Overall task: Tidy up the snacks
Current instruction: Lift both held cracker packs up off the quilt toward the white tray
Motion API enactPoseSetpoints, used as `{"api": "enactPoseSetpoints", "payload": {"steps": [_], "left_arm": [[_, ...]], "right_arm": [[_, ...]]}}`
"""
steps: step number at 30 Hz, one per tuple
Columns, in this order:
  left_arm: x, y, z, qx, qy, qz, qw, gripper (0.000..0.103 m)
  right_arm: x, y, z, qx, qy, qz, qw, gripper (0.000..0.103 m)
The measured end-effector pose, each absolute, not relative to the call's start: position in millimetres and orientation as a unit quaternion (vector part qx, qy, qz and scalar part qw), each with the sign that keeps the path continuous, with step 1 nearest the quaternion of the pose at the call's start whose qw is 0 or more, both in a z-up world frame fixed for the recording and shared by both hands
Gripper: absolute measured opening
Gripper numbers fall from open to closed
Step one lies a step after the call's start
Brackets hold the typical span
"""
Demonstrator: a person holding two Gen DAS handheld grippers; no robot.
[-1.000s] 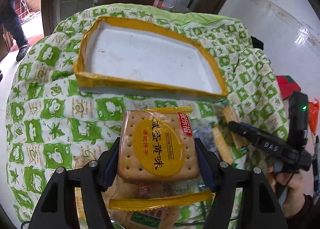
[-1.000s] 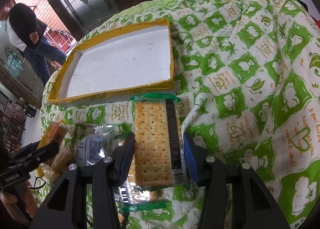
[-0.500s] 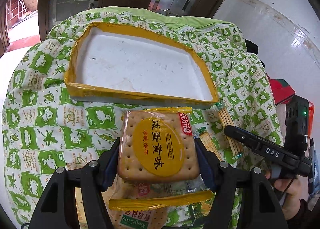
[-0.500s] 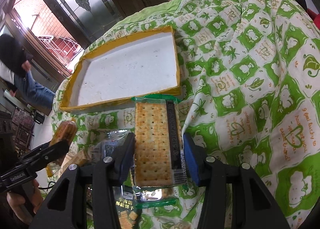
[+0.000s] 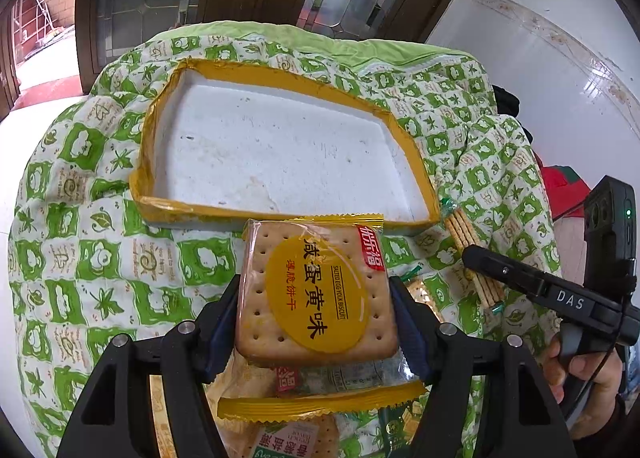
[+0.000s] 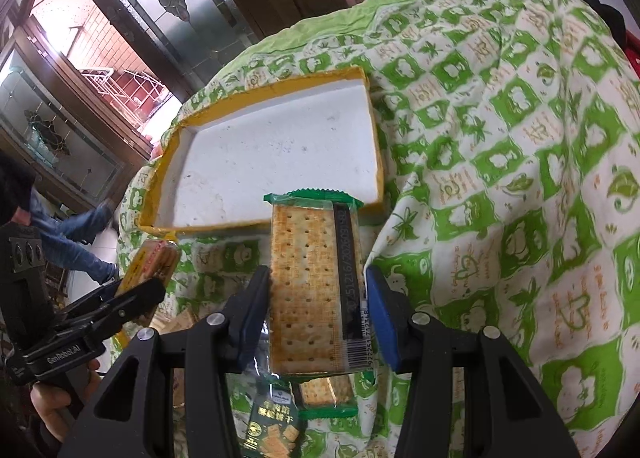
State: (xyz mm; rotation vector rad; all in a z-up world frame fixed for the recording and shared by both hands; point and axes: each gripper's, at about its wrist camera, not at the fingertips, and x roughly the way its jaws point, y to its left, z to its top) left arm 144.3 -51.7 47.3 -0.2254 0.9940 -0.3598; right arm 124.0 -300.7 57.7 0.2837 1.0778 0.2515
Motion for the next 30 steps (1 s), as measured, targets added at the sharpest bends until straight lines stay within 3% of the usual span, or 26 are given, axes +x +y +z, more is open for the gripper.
{"api": "enactPoseSetpoints", "payload": {"steps": [14, 19, 21, 24, 25, 27, 30], "left_arm": [[148, -54, 45, -0.107, 0.475, -0.172, 0.856, 0.072], [149, -54, 44, -0.108, 0.476, -0.171, 0.856, 0.072], [150, -54, 43, -0.110, 0.476, -0.170, 0.856, 0.072], [149, -55, 43, -0.110, 0.476, -0.172, 0.855, 0.072], [148, -55, 43, -0.110, 0.476, -0.172, 0.855, 0.072], [148, -56, 43, -0.110, 0.477, -0.173, 0.855, 0.072], [148, -57, 42, -0.109, 0.478, -0.174, 0.854, 0.072]], "right_arm": [[139, -319, 56, 0.168, 0.516, 0.114, 0.832, 0.047], [146, -332, 76, 0.152, 0.486, 0.089, 0.856, 0.030], [151, -339, 84, 0.163, 0.481, 0.094, 0.856, 0.015], [156, -338, 85, 0.155, 0.494, 0.092, 0.851, 0.016], [157, -337, 81, 0.157, 0.506, 0.095, 0.843, 0.019], [155, -335, 66, 0.174, 0.535, 0.096, 0.821, 0.061], [149, -328, 44, 0.168, 0.559, 0.086, 0.808, 0.063]]}}
